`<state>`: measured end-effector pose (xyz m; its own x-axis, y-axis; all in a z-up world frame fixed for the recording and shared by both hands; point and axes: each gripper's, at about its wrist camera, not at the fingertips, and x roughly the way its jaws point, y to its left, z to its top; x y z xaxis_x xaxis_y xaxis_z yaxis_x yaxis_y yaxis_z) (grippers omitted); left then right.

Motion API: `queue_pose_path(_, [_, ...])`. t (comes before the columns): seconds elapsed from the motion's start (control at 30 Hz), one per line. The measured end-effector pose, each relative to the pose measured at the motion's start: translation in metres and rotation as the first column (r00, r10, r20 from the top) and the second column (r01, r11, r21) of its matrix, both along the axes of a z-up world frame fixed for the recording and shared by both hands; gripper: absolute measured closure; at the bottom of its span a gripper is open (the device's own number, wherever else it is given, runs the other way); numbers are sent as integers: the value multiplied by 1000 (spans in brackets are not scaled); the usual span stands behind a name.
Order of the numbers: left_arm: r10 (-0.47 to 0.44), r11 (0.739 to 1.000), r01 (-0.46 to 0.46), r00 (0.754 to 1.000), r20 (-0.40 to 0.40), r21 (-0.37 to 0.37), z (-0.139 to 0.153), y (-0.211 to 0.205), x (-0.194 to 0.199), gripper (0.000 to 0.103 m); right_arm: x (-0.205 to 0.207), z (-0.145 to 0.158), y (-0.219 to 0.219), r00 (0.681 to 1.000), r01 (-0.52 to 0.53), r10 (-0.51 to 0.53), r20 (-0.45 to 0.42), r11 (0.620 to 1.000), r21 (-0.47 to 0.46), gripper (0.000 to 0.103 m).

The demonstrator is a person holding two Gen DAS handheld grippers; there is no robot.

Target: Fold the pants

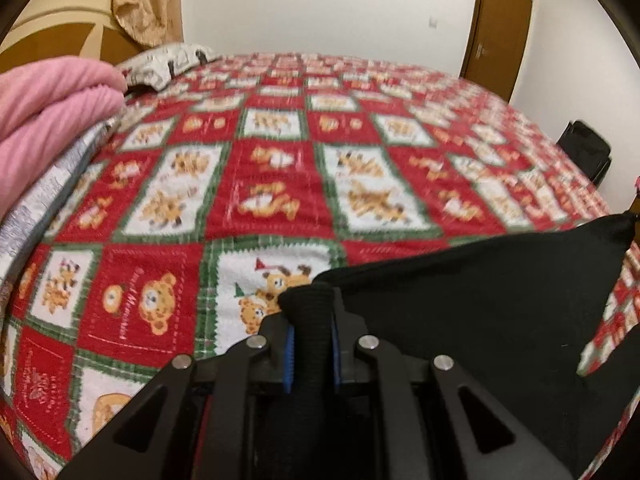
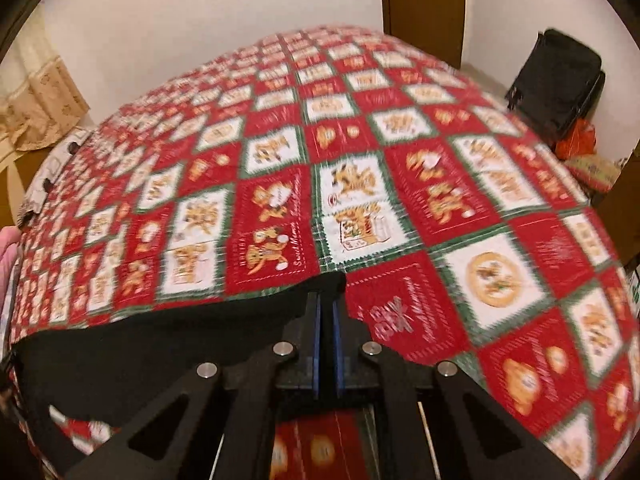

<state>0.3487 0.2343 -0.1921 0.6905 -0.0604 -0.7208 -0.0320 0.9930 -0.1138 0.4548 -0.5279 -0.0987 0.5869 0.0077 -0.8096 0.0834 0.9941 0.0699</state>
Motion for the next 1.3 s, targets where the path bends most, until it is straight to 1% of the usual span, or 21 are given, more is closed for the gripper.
queue_pose_path(0.1, [-13,999,15,998,66,-29,19,1,-16,89,-40,28,-4,998,-12,12,54,1000,-1,98])
queue_pose_path(0.2, [-26,997,36,989,144,-67,39,4,-39,89,-78,45,-6,996,-15,15,93,1000,1,98])
queue_pose_path(0.3, [-36,993,57,980,197,-103,48,8,-63,89,-123,54,-11,992,-17,16,128,1000,6,98])
queue_pose_path(0.43, [-50,985,87,970,240,-148,45,9,-101,89,-175,45,-24,991,-1,-3,136,1000,29,98])
queue_pose_path(0.53, [-57,979,104,965,258,-173,35,13,-128,89,-209,26,-36,992,25,-31,121,998,57,98])
queue_pose_path(0.6, [-57,976,109,964,261,-188,28,15,-142,89,-230,7,-47,993,50,-60,98,994,92,98])
queue_pose_path(0.67, [-66,973,118,965,253,-198,20,16,-155,89,-247,-8,-54,994,62,-70,80,993,105,98])
queue_pose_path(0.77, [-85,975,129,968,235,-180,8,13,-169,87,-268,-28,-58,996,70,-76,55,991,115,98])
queue_pose_path(0.8, [-89,976,131,969,231,-174,5,13,-173,85,-273,-31,-59,995,72,-79,53,990,125,98])
queue_pose_path(0.83, [-92,978,130,970,227,-162,3,12,-177,81,-278,-35,-62,996,71,-79,47,986,151,98])
queue_pose_path(0.87, [-90,981,125,971,222,-147,1,12,-182,79,-282,-36,-66,995,75,-85,48,981,181,96])
queue_pose_path(0.9, [-92,983,124,971,219,-137,0,14,-186,76,-287,-36,-72,993,91,-105,55,973,213,90])
queue_pose_path(0.93, [-88,985,117,972,218,-125,-1,15,-193,71,-291,-35,-75,992,100,-115,54,969,226,86])
queue_pose_path(0.97, [-83,988,108,973,216,-110,-3,17,-198,67,-295,-33,-76,991,104,-119,54,968,228,77])
queue_pose_path(1.0, [-83,990,105,973,215,-91,-4,19,-204,65,-301,-29,-78,990,113,-128,59,971,208,72])
queue_pose_path(1.07, [-88,994,100,975,202,-50,-6,23,-215,64,-311,-22,-76,989,119,-131,63,978,170,72])
queue_pose_path(1.1, [-82,995,90,978,194,-32,-9,26,-220,64,-318,-15,-72,990,116,-126,64,984,138,72])
queue_pose_path(1.17, [-55,998,58,983,173,-12,-14,36,-231,64,-331,-3,-64,991,95,-104,80,990,104,72])
queue_pose_path(1.27, [30,1000,-28,989,144,-13,-21,57,-245,65,-351,19,-36,995,8,-15,102,998,65,72])
queue_pose_path(1.3, [43,999,-40,989,143,-21,-22,60,-248,65,-357,26,-21,994,-41,35,108,998,52,72])
